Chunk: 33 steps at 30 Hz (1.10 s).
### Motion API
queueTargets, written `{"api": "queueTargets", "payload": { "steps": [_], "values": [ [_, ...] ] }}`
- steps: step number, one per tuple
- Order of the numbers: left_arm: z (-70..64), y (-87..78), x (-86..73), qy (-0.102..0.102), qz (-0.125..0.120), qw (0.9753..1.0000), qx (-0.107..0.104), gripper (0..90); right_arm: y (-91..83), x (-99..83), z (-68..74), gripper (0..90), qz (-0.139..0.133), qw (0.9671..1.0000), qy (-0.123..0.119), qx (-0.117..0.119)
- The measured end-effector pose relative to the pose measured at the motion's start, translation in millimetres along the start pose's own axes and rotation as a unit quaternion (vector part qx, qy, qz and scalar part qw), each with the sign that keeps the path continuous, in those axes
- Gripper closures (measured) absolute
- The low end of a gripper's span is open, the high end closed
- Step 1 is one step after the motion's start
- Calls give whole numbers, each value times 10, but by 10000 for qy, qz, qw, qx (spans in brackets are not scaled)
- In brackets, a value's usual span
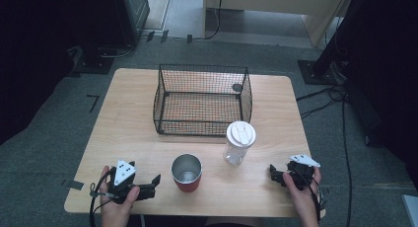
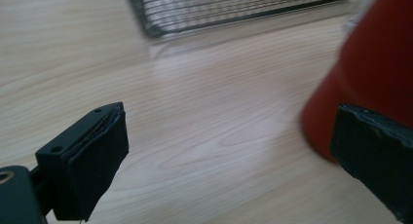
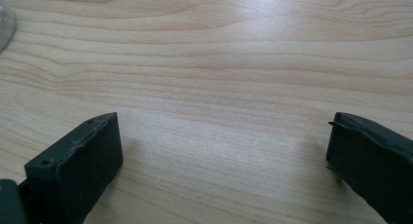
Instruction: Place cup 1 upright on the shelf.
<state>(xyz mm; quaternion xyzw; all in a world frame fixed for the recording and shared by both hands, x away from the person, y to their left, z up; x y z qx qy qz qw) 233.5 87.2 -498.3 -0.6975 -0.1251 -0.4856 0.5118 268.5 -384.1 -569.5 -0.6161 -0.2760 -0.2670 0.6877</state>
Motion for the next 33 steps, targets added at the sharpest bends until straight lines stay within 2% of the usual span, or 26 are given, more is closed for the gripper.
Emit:
{"api": "queueTargets", "payload": {
  "steps": [1,2,3,4,5,6,7,9,11,16,26,33],
  "values": [
    [-40,-11,21,41,-32,10000,-45,19,1,0,1,0,2,10000,-12,7],
    [-102,-36,55,66,-82,9998,-177,19,1,0,1,0,3,10000,-10,5],
    [-102,-36,55,66,-82,9998,-177,19,1,0,1,0,3,10000,-10,6],
    [-167,-62,87,78,-122,9995,-297,19,1,0,1,0,3,10000,-12,7],
    [-167,-62,87,78,-122,9995,-297,19,1,0,1,0,3,10000,-12,7],
    [-235,-82,116,108,-158,9989,-426,19,1,0,1,0,3,10000,-11,6],
    [-235,-82,116,108,-158,9989,-426,19,1,0,1,0,3,10000,-10,6],
    [-338,-99,150,202,-176,9981,-558,19,1,0,1,0,3,10000,-12,7],
    [-360,-100,155,229,-170,9979,-583,19,1,1,1,0,2,10000,-12,6],
    [-526,-84,200,385,-171,9960,-785,19,1,0,1,0,3,10000,-11,7],
    [-697,-9,292,503,-179,9939,-963,19,1,0,1,0,2,10000,-12,7],
    [-775,90,326,577,-119,9936,-961,19,1,0,1,0,3,10000,-9,6]
  ]
}}
Point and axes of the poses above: each handheld gripper's, and its own axes: y roughly forward along the jaws, x roughly out of its top, z roughly to its left, the point moved 6 cm from there along y, roughly forward along the jaws, and after that the axes turned 5 degrees about y, right-handed, at the moved point
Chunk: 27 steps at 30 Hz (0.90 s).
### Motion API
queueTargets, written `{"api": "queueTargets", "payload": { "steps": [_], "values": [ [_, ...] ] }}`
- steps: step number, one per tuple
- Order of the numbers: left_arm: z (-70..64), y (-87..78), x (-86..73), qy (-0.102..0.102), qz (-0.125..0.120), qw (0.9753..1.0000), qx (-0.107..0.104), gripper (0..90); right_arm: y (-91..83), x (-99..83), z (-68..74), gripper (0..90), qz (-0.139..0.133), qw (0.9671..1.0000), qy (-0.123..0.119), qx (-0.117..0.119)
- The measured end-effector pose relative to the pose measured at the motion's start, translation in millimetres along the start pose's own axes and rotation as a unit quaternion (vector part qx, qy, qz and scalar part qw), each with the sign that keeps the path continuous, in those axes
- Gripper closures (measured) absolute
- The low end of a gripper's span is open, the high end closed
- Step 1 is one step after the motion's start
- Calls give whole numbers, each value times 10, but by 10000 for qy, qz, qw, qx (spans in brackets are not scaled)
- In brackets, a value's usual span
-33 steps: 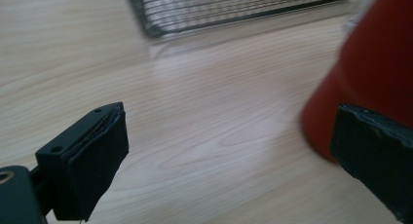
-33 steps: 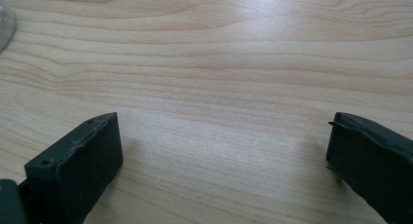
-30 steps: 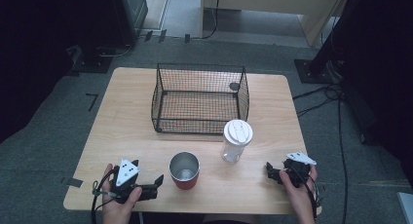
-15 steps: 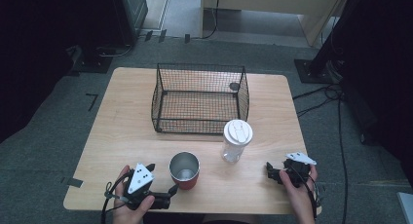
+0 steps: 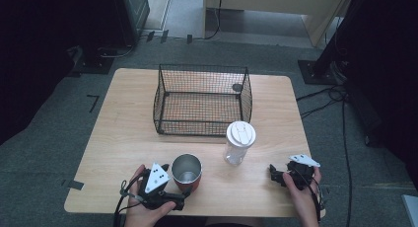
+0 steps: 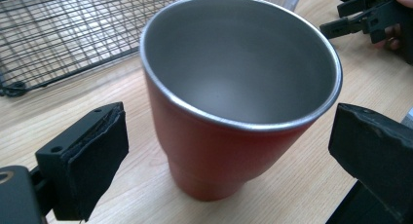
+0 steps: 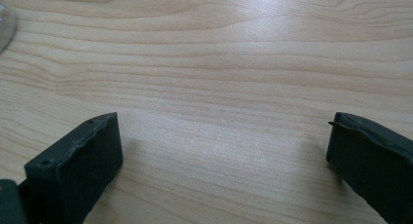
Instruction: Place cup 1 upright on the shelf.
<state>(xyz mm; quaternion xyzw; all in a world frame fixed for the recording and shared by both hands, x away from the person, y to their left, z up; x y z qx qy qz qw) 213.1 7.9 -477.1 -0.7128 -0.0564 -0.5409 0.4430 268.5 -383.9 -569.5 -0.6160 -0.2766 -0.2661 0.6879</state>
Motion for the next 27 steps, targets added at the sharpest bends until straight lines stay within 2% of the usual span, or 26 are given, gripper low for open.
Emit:
{"api": "queueTargets", "payload": {
  "steps": [22,27],
  "values": [
    [-46,318,122,215,295,9991,203,20,0,0,0,0,0,10000,-4,1],
    [-32,337,135,242,299,9989,281,69,0,0,0,0,1,10000,-5,2]
  ]
}}
Point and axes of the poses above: each handheld gripper's, and its own axes: y roughly forward along the jaws, x roughly out of its top, z roughly to its left, the point moved 6 cm from there along y, roughly forward along the jaws, and after that the axes turned 5 degrees about y, right-handed, at the moved point
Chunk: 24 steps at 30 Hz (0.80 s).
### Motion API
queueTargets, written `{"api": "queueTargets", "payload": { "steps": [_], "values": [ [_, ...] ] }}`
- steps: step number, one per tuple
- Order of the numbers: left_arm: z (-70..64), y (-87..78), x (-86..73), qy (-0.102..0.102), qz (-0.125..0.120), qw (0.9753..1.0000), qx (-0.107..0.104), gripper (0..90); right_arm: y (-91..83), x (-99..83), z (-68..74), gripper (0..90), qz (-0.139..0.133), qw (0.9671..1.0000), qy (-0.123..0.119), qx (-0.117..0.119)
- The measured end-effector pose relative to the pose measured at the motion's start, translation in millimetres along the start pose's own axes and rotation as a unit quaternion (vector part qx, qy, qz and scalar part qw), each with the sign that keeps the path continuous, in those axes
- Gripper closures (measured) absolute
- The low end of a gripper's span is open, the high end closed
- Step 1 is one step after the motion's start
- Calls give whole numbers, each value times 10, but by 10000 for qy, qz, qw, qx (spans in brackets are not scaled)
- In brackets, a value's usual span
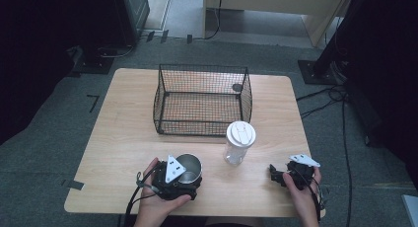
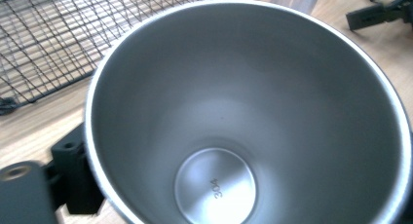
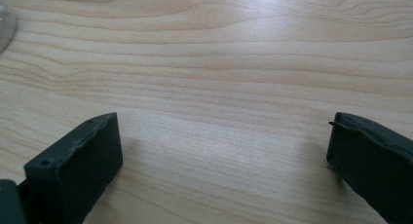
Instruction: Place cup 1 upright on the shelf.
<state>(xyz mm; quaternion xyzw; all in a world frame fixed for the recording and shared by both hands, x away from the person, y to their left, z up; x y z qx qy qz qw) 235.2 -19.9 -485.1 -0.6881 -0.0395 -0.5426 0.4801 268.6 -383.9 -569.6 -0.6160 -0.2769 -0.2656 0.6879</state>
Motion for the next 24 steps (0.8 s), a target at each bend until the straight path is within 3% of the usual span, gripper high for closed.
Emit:
{"api": "queueTargets", "payload": {
  "steps": [12,20,24],
  "values": [
    [23,-12,26,27,1,10000,71,80,0,0,0,0,1,10000,-2,0],
    [72,-64,103,-7,-184,9997,133,80,0,0,0,0,1,10000,-1,0],
    [139,-108,173,-49,-362,9989,290,80,0,0,0,0,1,10000,-4,1]
  ]
}}
Point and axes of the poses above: each handheld gripper's, and its own axes: y roughly forward along the jaws, x roughly out of its top, z roughly to its left, the point moved 6 cm from there along y, roughly forward along the jaws, and after that the axes turned 5 degrees about y, right-handed, at the moved point
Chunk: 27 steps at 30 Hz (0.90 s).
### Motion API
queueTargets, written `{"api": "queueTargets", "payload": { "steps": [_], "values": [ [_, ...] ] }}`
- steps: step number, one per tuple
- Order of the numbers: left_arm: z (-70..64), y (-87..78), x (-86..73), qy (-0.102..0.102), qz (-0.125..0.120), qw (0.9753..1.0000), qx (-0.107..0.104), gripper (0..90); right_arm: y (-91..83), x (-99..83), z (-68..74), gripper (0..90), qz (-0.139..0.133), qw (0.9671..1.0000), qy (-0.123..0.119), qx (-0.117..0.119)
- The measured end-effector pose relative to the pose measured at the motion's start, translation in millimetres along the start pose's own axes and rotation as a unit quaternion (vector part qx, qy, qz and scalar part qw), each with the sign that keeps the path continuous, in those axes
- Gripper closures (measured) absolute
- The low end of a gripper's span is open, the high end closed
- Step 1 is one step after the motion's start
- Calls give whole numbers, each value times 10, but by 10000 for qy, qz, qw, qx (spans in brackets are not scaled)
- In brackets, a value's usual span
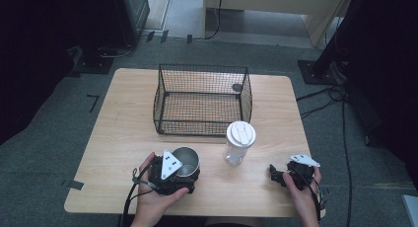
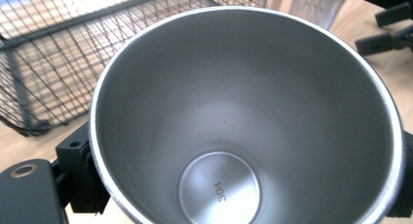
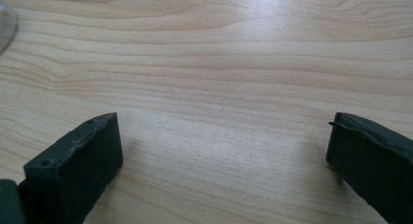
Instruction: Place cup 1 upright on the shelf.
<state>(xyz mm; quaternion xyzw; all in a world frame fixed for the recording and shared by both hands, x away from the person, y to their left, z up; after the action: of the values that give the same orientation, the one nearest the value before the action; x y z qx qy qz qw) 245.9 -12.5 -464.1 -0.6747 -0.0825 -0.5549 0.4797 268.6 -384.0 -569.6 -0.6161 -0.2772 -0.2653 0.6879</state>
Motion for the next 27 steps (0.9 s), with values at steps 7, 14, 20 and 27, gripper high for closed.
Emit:
{"api": "queueTargets", "payload": {
  "steps": [7,14,20,27],
  "values": [
    [74,-39,119,-53,-298,9994,140,80,1,0,5,0,-3,10000,-34,24],
    [166,-59,226,-136,-628,9974,320,80,1,0,5,0,-3,10000,-34,25],
    [223,-67,307,-106,-883,9951,438,80,1,0,5,0,-3,10000,-35,25],
    [293,-105,481,-28,-1349,9890,612,80,2,0,13,0,-4,10000,-54,57]
  ]
}}
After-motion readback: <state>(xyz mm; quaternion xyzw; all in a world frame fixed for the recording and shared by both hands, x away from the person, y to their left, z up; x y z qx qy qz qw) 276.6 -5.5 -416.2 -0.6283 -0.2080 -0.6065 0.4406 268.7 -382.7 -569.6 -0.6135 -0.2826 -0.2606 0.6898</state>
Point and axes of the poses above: each handheld gripper's, and its own axes: y roughly forward along the jaws, x roughly out of its top, z roughly to its left, the point moved 6 cm from there along y, roughly forward along the jaws, and after that the axes turned 5 degrees about y, right-handed, at the moved point
